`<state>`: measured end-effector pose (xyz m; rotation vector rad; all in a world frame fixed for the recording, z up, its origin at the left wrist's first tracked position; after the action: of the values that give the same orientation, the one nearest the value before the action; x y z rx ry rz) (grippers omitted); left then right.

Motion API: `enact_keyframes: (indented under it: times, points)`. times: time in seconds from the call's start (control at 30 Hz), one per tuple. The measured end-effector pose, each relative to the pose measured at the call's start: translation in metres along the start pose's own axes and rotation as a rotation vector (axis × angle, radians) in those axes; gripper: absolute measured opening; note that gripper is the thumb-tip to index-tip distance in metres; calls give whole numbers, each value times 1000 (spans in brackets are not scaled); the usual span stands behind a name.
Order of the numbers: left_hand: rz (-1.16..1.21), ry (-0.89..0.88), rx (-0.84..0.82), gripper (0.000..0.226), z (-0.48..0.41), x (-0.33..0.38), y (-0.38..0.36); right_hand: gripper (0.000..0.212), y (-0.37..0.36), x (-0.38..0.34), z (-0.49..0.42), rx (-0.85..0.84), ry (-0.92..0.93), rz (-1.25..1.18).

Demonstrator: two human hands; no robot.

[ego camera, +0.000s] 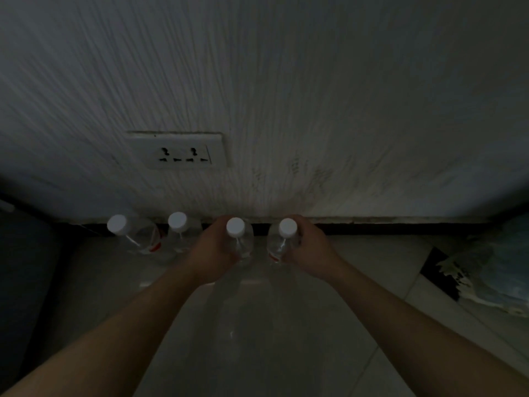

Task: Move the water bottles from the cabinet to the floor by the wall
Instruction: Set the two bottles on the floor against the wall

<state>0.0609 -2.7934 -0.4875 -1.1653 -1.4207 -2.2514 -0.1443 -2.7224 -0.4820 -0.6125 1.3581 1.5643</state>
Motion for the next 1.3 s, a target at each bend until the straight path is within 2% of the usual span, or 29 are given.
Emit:
enact_keyframes:
  times: [0.43, 0.6, 0.67, 0.83, 1.03, 1.17, 1.3]
  points:
    - [126, 23, 13, 70, 5, -3, 5, 58, -6, 1, -3, 8, 3, -32]
    - [126, 40, 4, 89, 5, 6, 14, 75, 0, -3, 2, 8, -29, -37]
    - [93, 16, -8, 89, 7, 13, 19, 84, 4, -4, 4, -3, -41, -43]
    - [-8, -30, -32, 87, 13, 33, 36, 85, 21, -19, 14, -10, -26, -52]
    - [-61, -63, -5, 81, 30, 73, 67, 81, 47, -62, 43, 75, 42, -36]
    - [-136, -119, 23, 71, 54, 114, 99, 68, 71, -114, 75, 124, 88, 34]
    - [-149, -130, 26, 74, 83, 172, 141, 65, 104, -174, 111, 158, 142, 146]
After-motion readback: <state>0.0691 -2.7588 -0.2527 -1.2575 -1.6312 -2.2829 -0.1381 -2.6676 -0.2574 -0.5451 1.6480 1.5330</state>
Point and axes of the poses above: each hand's wrist, its own z-axis away from the middle knuckle, its own y-axis out of the back of the hand, x = y × z, the point moved 2 cm from there along -z, towards the middle knuckle, and after that the axes turned 4 degrees about -z, right-handed, at the moved point
